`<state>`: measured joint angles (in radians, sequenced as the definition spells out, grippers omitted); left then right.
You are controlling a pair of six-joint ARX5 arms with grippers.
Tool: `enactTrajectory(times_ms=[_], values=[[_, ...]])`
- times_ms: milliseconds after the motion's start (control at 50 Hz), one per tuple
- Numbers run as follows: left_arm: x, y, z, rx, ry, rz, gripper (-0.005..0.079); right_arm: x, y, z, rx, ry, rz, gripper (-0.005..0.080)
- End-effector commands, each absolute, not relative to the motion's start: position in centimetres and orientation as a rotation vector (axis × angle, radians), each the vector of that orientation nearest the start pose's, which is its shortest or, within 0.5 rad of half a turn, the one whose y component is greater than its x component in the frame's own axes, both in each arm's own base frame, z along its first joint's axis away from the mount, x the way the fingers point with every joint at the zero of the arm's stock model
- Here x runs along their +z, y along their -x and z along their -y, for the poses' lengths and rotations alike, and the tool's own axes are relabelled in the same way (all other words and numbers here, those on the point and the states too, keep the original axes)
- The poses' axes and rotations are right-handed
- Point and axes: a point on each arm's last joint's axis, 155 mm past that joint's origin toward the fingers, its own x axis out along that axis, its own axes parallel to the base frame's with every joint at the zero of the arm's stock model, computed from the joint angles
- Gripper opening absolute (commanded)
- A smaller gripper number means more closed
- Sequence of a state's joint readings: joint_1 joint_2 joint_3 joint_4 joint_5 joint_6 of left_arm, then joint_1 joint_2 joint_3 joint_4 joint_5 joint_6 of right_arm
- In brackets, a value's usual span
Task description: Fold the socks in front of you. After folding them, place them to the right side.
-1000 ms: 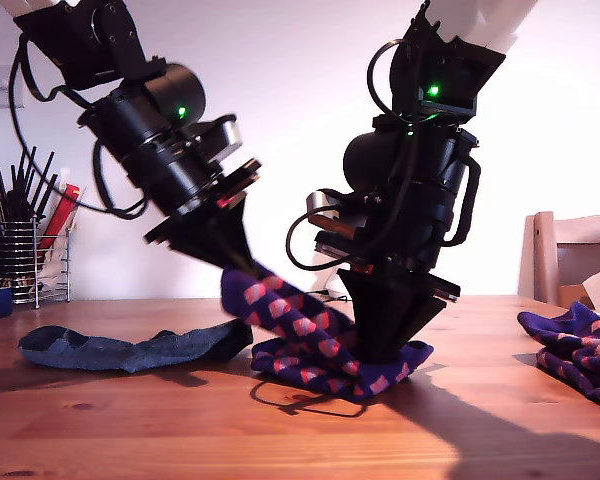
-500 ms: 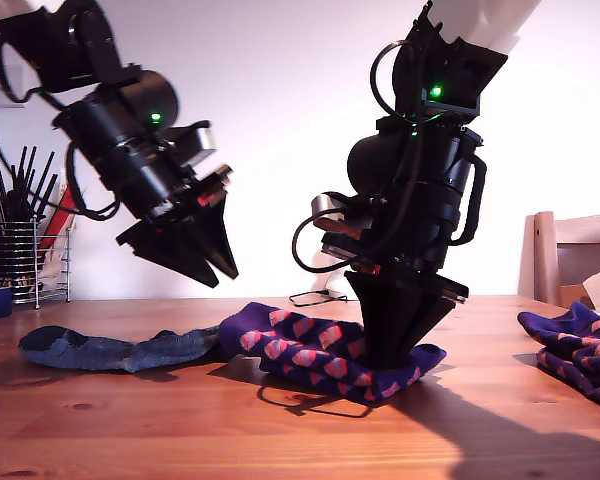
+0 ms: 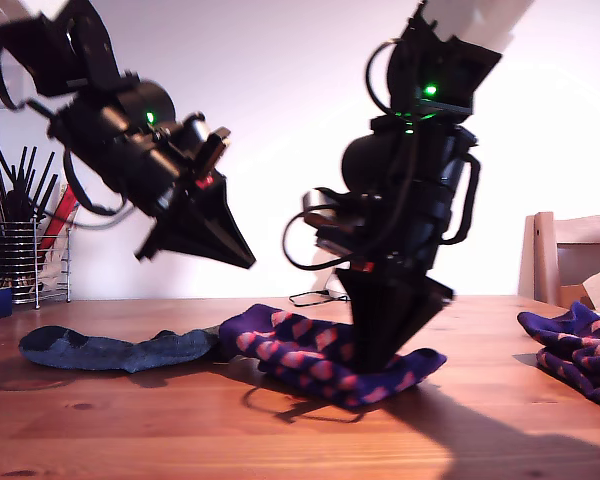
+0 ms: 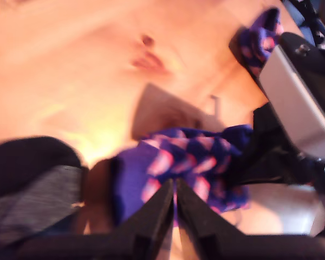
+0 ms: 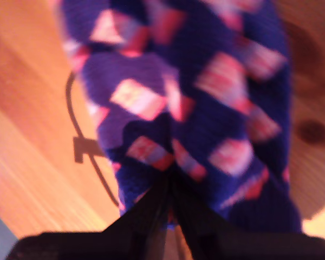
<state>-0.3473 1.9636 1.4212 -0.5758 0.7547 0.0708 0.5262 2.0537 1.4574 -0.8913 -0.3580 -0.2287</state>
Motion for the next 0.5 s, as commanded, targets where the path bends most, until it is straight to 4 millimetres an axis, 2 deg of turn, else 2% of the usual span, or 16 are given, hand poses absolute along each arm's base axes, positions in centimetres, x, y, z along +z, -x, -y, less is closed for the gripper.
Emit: enactTrajectory(times_ms=[0, 280, 480], values=[[6.0, -37.1, 27.5, -1.04, 0.208, -1.189, -0.0024, -0.1, -30.1, -25.9, 0.906, 0.315, -1.467, -0.0013], [3.2, -36.0, 29.2, -1.12, 0.272, -1.242, -0.0024, -0.1, -30.0, -25.7, 0.902, 0.313, -1.474, -0.0013], [3.6, -35.3, 31.2, -1.209, 0.285, -1.205, -0.0024, -0.1, -29.8, -25.7, 0.906, 0.311, -1.483, -0.0013]])
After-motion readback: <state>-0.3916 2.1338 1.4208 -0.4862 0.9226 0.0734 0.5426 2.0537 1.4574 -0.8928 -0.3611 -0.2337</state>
